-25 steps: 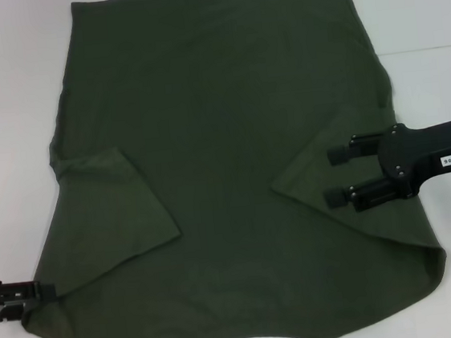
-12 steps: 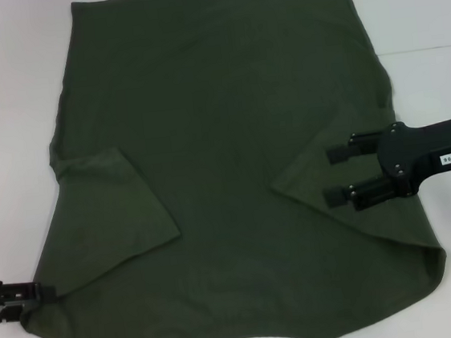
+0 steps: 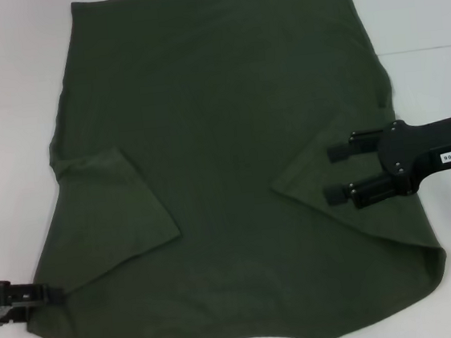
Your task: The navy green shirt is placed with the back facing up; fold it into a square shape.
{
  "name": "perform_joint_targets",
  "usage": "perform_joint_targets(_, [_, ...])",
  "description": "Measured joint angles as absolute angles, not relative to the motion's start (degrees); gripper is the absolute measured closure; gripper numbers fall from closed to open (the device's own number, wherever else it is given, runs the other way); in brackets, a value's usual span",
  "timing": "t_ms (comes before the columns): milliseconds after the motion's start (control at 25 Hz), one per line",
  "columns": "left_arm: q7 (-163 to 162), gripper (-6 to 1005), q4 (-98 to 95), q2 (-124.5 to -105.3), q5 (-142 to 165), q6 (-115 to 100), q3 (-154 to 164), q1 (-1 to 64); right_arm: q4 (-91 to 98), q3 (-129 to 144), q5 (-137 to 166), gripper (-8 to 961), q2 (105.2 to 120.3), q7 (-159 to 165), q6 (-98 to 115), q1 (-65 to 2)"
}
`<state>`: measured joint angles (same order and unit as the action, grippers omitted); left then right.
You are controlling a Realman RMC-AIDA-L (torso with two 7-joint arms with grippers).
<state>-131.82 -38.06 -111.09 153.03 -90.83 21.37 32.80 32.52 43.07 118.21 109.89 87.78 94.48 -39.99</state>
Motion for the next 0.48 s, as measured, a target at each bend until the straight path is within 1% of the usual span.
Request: perform_joint_targets(480, [-131.8,139,-36.8,-111.19,152.8,-91.0,22.6,33.7,32.5,43.2,118.2,31,109.86,87.8,94.5,-40.0])
